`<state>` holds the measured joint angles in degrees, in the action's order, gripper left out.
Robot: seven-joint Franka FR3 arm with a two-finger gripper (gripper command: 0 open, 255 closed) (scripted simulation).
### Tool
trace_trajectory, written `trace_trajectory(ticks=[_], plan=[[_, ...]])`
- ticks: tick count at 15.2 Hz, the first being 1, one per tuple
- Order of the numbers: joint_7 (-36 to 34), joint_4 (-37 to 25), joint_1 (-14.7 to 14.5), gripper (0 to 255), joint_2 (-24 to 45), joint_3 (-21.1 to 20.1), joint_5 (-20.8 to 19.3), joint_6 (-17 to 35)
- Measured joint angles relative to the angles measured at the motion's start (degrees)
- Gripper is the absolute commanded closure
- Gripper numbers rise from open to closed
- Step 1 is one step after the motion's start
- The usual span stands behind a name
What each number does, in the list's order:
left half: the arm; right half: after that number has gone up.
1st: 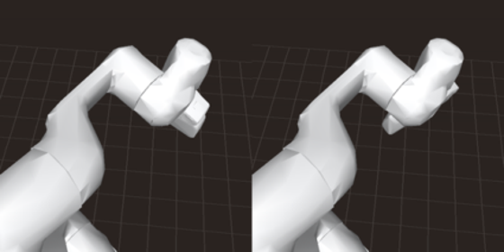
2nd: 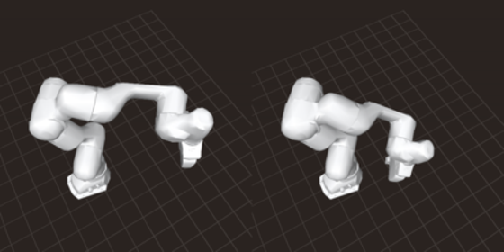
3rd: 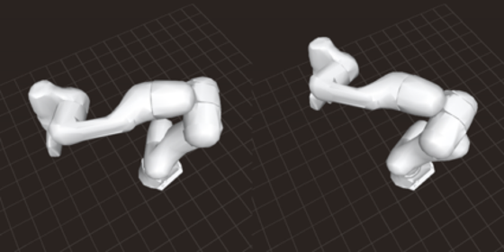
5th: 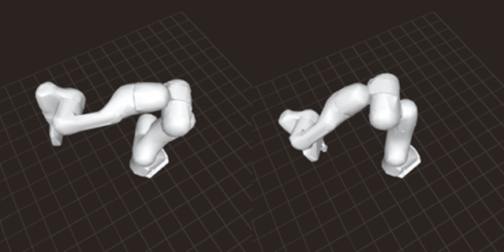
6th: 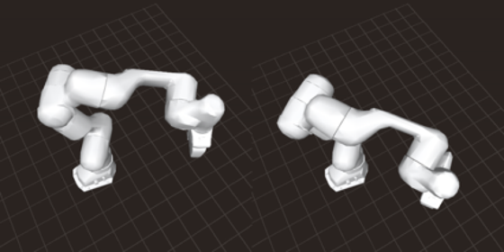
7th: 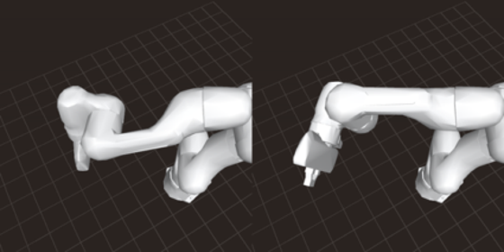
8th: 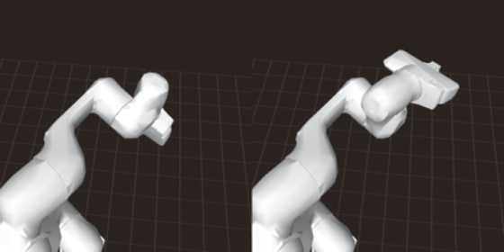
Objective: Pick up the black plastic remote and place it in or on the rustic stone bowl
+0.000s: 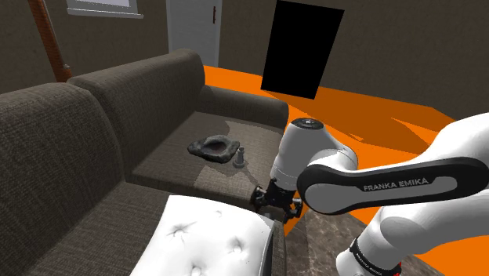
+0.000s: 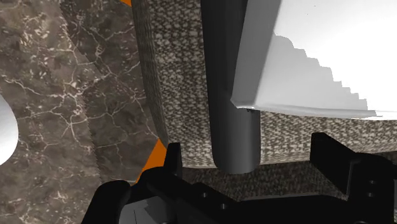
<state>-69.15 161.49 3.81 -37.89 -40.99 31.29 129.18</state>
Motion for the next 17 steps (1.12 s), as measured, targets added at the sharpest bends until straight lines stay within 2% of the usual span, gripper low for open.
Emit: trace_trajectory(ticks=[5,11,12,17], plan=[[-0.14,1.36,0.9,0,4.48,-2.73,1.1,5.92],[-0.13,1.65,0.89,0,4.87,-3.0,1.3,6.63],[-0.13,1.65,0.89,255,4.87,-3.0,1.3,6.63],[-0.07,1.62,0.85,255,4.75,-2.92,1.32,6.61]])
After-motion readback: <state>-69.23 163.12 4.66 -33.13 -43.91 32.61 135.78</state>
